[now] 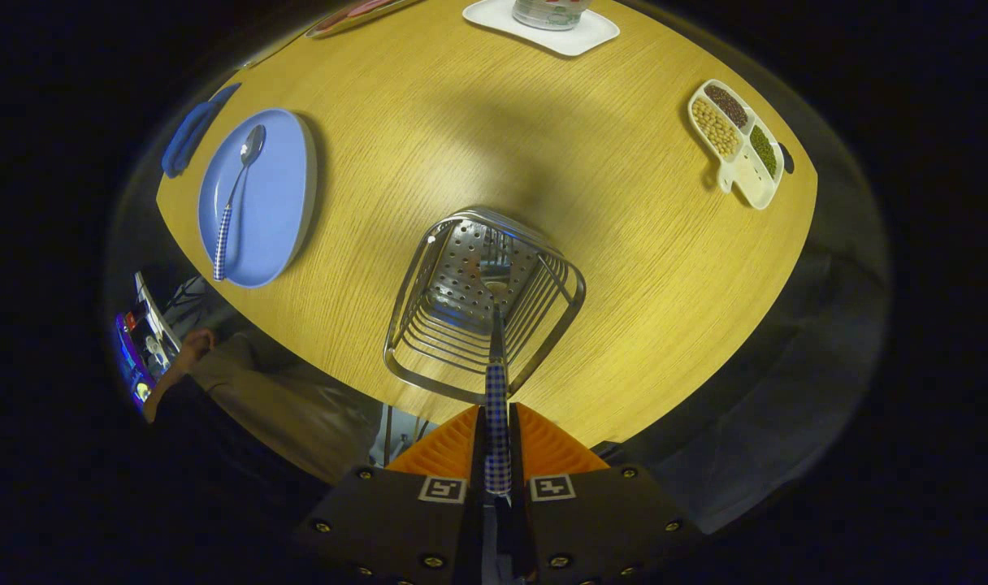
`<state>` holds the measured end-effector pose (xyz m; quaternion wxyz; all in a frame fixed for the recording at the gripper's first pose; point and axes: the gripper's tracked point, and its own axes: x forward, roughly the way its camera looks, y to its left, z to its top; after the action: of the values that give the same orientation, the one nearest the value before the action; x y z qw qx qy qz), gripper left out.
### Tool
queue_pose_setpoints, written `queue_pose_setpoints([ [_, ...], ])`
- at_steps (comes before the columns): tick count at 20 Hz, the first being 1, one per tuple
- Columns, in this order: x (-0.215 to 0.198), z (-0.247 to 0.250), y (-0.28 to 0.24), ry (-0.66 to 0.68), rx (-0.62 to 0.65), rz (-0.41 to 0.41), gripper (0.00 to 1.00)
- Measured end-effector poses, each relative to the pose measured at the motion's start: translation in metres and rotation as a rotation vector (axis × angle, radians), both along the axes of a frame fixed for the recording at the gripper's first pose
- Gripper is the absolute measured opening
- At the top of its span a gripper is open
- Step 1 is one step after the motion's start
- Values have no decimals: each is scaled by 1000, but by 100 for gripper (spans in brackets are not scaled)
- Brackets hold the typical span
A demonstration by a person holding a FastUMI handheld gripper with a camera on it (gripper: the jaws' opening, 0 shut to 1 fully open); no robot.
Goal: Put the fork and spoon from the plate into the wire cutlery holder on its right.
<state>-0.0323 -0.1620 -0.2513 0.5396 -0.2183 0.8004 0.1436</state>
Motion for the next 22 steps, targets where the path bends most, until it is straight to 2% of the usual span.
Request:
queue_pose_setpoints([
  [3,7,11,0,-56,21,-13,15],
  [4,6,17,2,-75,39,-28,39],
  [5,9,23,5,-101,58,-46,46],
  [12,13,72,42,-328,202,-167,47],
  [16,6,83,70,-391,248,-175,47],
  [22,-11,79,127,-442,290,-137,47],
])
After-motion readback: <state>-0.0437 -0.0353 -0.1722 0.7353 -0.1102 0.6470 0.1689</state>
